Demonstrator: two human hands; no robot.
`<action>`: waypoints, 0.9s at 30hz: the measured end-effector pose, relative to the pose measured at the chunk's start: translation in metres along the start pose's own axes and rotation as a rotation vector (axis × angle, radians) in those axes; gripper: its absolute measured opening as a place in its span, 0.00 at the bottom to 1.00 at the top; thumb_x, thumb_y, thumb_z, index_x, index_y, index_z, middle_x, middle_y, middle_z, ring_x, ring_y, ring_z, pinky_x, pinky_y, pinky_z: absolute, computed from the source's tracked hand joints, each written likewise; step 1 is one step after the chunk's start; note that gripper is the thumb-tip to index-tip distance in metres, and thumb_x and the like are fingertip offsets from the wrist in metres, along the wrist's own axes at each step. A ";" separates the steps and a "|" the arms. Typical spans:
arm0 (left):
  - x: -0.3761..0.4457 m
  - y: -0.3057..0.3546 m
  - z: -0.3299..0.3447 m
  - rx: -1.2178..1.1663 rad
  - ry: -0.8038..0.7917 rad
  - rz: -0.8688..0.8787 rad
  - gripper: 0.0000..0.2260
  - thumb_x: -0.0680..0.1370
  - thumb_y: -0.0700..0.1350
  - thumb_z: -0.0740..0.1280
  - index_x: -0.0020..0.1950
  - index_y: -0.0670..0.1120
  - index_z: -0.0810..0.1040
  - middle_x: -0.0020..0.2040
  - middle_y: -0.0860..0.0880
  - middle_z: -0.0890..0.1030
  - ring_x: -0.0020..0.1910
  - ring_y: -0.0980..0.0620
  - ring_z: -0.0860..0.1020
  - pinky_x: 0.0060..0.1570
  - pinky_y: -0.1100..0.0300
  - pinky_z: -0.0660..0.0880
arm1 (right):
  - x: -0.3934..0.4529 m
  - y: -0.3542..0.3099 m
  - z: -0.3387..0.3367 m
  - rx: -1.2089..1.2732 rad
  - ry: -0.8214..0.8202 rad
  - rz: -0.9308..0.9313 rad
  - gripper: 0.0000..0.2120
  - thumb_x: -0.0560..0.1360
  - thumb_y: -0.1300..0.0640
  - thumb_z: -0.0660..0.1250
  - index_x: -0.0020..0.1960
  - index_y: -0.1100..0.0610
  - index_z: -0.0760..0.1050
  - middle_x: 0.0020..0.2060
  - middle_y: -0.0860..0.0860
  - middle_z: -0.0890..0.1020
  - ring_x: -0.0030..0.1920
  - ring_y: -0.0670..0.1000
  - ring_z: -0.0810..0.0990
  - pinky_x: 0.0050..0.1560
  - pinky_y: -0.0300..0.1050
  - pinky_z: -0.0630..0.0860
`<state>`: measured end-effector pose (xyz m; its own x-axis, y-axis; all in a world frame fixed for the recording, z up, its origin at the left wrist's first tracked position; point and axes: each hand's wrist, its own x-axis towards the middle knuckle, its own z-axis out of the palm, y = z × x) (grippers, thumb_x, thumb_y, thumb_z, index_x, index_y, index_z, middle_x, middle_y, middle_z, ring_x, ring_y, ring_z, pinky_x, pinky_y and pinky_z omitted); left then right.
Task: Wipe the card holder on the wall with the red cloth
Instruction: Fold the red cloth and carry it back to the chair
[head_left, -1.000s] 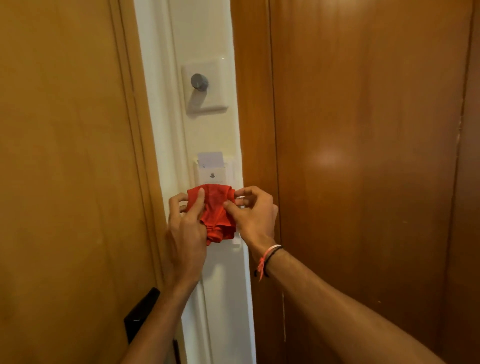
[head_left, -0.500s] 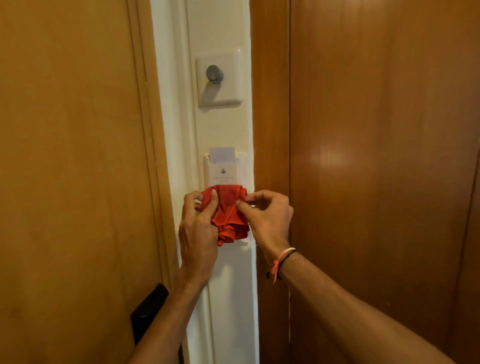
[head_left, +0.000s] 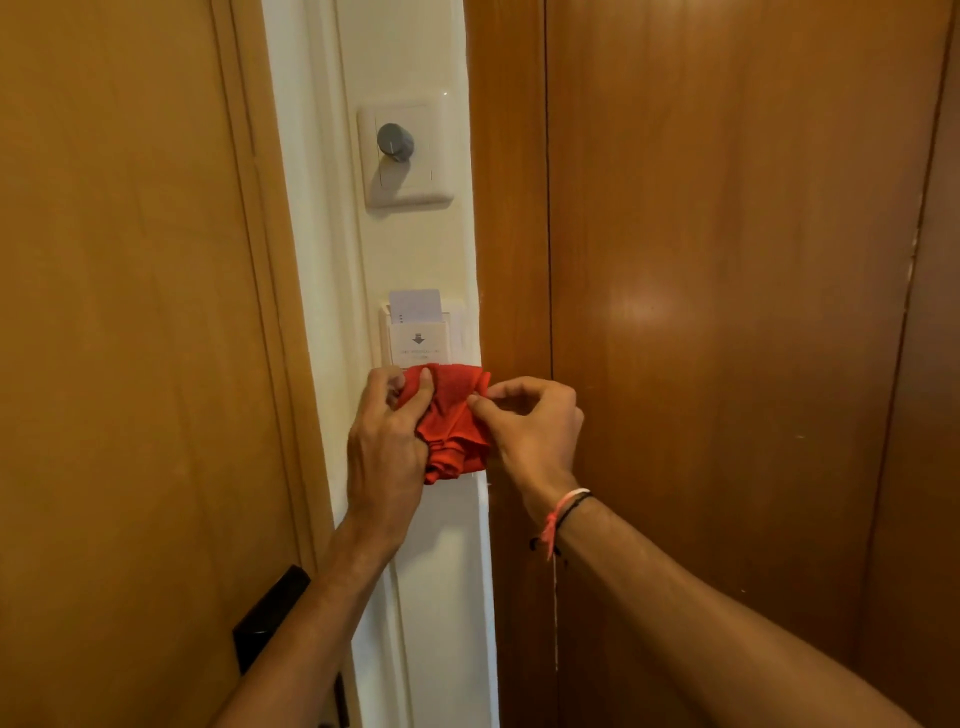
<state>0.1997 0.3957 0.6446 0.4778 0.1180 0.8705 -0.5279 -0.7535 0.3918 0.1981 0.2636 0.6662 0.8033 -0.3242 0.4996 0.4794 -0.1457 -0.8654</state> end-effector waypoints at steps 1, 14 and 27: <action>0.000 0.004 0.001 0.012 -0.026 0.041 0.22 0.77 0.45 0.68 0.70 0.41 0.73 0.65 0.42 0.73 0.64 0.44 0.76 0.53 0.69 0.78 | 0.001 0.003 -0.007 -0.008 0.022 -0.006 0.07 0.71 0.55 0.80 0.38 0.51 0.83 0.43 0.52 0.87 0.52 0.54 0.85 0.48 0.46 0.86; -0.038 0.071 0.027 -0.483 0.097 -0.209 0.23 0.74 0.49 0.74 0.67 0.49 0.74 0.58 0.50 0.80 0.54 0.56 0.81 0.47 0.63 0.82 | -0.014 0.004 -0.091 0.069 0.103 0.134 0.24 0.61 0.46 0.85 0.50 0.55 0.81 0.47 0.52 0.87 0.51 0.53 0.87 0.52 0.53 0.85; -0.253 0.138 0.175 -0.796 -0.747 -1.011 0.19 0.71 0.35 0.75 0.61 0.42 0.78 0.47 0.42 0.86 0.41 0.50 0.85 0.38 0.58 0.80 | -0.076 0.157 -0.332 -0.314 -0.327 0.836 0.15 0.69 0.62 0.81 0.50 0.59 0.77 0.31 0.52 0.76 0.31 0.48 0.76 0.27 0.38 0.76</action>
<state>0.1288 0.1490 0.4267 0.9778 -0.1740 -0.1165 0.1208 0.0144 0.9926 0.0944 -0.0453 0.4799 0.9252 -0.1665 -0.3409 -0.3737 -0.2448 -0.8947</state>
